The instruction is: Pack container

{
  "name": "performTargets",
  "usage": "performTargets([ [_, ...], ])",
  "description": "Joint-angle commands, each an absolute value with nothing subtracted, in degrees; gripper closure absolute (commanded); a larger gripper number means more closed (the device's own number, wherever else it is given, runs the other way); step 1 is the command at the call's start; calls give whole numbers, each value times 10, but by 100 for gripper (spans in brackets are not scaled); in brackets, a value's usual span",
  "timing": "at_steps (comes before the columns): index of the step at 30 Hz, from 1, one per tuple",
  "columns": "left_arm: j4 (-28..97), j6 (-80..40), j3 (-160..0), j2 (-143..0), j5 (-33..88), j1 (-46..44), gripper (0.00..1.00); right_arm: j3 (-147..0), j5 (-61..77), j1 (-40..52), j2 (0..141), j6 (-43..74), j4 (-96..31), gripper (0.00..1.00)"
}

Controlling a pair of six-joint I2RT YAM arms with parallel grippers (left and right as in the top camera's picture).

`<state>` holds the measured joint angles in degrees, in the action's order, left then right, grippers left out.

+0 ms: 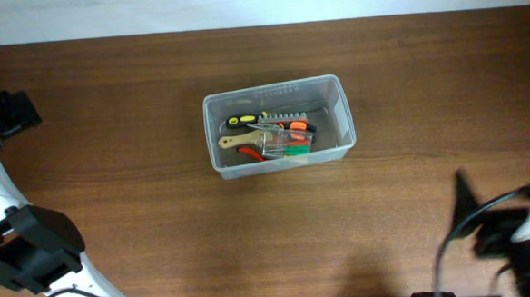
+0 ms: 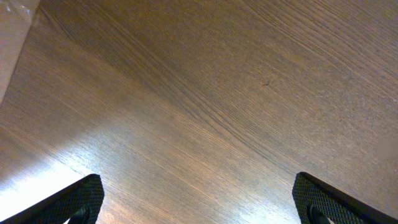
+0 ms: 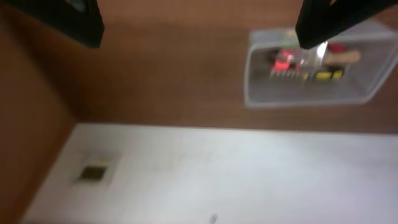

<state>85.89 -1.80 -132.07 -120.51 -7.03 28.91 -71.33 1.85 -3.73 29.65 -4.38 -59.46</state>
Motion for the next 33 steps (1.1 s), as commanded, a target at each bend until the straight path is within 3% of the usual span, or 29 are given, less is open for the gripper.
performTargets([
  [1,858,-26,-1320,-1211,-68,291,1,-550,56,-43,202,-20,-545,1],
  [6,858,-26,-1320,-1211,-68,291,1,-347,56,-43,99,-10,-457,1],
  [12,858,-26,-1320,-1211,-68,291,1,-212,56,-43,53,-10,-408,2],
  [33,858,-26,-1320,-1211,-68,291,1,-91,55,-43,21,-10,-363,2],
])
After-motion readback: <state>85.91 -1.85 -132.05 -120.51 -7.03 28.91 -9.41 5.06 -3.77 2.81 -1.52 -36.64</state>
